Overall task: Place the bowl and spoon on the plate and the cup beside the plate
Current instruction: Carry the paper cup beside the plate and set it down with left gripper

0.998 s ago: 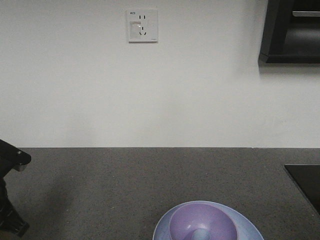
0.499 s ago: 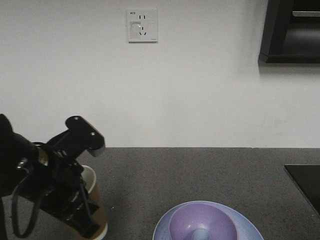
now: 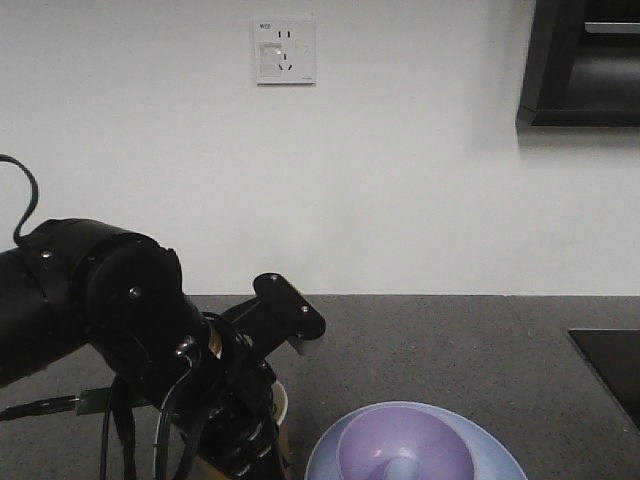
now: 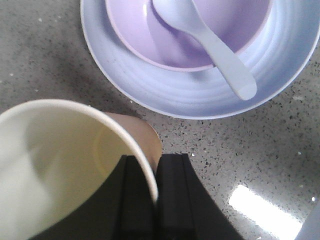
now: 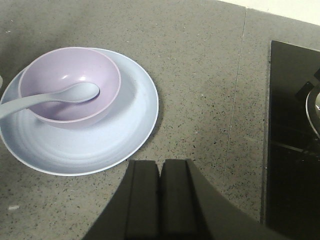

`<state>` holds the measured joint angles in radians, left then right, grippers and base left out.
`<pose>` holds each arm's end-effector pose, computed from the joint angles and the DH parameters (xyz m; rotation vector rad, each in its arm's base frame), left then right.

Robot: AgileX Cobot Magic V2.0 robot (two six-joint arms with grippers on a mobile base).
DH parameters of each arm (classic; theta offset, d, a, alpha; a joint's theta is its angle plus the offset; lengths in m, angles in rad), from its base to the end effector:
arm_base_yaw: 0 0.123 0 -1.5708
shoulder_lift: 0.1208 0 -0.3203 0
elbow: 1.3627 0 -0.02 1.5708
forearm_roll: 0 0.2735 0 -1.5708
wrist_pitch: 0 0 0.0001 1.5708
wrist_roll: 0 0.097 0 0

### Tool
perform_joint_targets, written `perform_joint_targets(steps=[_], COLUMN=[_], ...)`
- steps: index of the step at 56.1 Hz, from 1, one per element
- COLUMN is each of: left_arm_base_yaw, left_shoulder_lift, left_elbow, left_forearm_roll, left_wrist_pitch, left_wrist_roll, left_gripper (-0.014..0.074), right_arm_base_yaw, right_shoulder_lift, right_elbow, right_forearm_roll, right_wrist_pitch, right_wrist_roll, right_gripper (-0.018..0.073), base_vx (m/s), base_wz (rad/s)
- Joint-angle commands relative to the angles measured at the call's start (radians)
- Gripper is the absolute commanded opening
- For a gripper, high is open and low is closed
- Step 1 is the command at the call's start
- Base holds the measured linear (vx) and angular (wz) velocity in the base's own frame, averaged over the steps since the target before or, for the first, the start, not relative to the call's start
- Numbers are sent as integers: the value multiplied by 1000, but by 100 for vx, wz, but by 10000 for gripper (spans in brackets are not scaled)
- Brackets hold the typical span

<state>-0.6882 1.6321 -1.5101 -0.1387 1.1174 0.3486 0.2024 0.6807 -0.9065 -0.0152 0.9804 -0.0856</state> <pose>0.2792 -0.2452 0.3607 1.3159 2.4016 -0.2843 0.1054 0.0204 0.3963 -0.3238 2.2148 0.0447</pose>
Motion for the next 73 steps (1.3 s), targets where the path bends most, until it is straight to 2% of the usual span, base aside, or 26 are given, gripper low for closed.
perform_joint_targets(steps=[1,15,22,29,40,50,62,73], left_arm_base_yaw=[-6,-6,-6,-6,-6,-6,-6,-6], left_shoulder_lift=[-30,-18,-16,-16,-16,-16,-24,-56], left_elbow=[-35,-35,-35,-35,-35,-35,-35,-37], left_forearm_roll=[-10,-24,-46,-48,-47,-45,-49,-94], left_wrist_pitch=[-20,-28,-35,-34,-26,-33,-43,-52], left_wrist_roll=[-15,-20,-20,-20,-32,-46,-47,-47], left_gripper=[-6,4,54,150,357,459,472,472], right_arm_base_yaw=[0,0,0,0,0,0,0,0], right_shoulder_lift=[2,2,2,2,2,2,2,2], right_elbow=[-24,-24,-24,-24,-24,-24,-24,-24], right_forearm_roll=[-3,-3,-3,-3,-3,-3,-3,-3], right_wrist_pitch=[-56,-50,-47,-45,-45,-45,-45,-45], right_wrist_roll=[-7,-7,-7,-7,-7,-7,-7,-7], right_gripper=[-8,-8,-8,-8,-8,-8,-8,-8], base_vx=[0,0,0,0,0,0,0,0], base_wz=[0,0,0,0,0,0,0,0])
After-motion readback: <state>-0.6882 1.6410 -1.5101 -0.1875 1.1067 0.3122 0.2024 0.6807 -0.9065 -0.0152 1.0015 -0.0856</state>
